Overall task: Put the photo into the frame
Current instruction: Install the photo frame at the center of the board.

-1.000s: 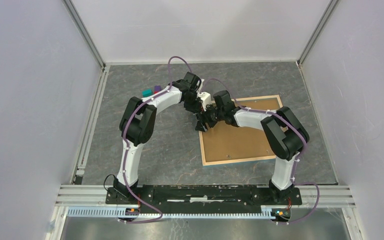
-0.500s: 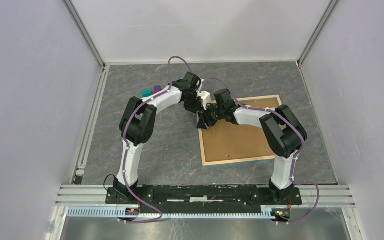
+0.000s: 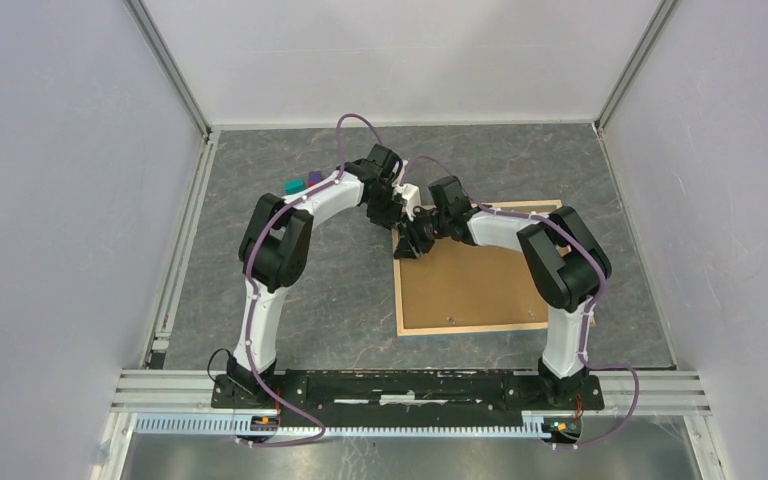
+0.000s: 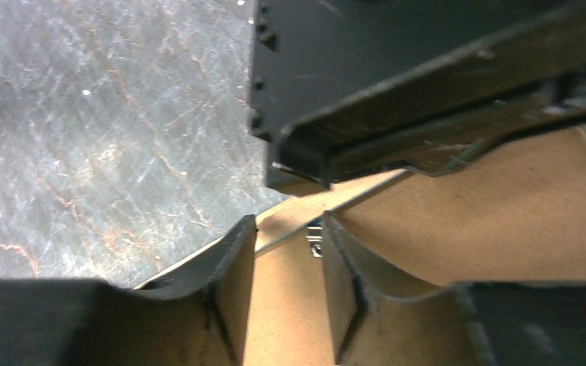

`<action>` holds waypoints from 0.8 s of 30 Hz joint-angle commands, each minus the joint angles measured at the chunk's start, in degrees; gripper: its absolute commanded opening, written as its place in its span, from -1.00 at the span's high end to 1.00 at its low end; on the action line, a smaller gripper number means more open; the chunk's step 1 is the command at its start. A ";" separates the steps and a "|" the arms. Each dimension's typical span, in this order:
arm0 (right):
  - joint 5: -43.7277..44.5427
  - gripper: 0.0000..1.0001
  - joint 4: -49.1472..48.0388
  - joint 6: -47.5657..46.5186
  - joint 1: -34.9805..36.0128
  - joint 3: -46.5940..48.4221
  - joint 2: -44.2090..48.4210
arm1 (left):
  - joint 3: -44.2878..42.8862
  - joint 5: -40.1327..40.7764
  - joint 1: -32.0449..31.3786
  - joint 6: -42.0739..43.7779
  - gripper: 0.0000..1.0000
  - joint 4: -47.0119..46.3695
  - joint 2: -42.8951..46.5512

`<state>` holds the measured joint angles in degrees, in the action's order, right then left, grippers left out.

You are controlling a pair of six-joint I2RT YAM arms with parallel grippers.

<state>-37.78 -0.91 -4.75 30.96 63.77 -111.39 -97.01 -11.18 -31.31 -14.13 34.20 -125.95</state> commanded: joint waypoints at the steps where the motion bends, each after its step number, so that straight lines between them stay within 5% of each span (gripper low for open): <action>1: -2.70 -0.03 7.21 0.46 2.01 2.59 -0.74 | -1.31 -1.65 -0.79 -1.05 0.96 -2.50 -1.73; 8: 21.43 -0.59 17.65 2.47 1.87 6.67 12.82 | -4.06 0.76 -0.83 -3.38 0.86 1.69 -1.30; 16: 44.35 -0.75 26.32 3.71 1.84 -7.82 34.19 | -1.79 3.03 -0.86 -6.57 -0.18 2.96 9.32; 21: 57.61 -0.77 32.47 8.26 1.77 -17.25 45.06 | 2.97 3.12 -1.81 -12.02 -0.58 3.03 19.51; 24: 63.78 -0.80 35.22 10.70 1.75 -19.98 49.34 | 8.38 4.87 -4.31 -19.85 -0.65 4.28 26.58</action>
<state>12.45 27.83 1.34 32.80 46.96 -66.32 -93.30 -8.32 -32.77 -23.18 37.54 -110.00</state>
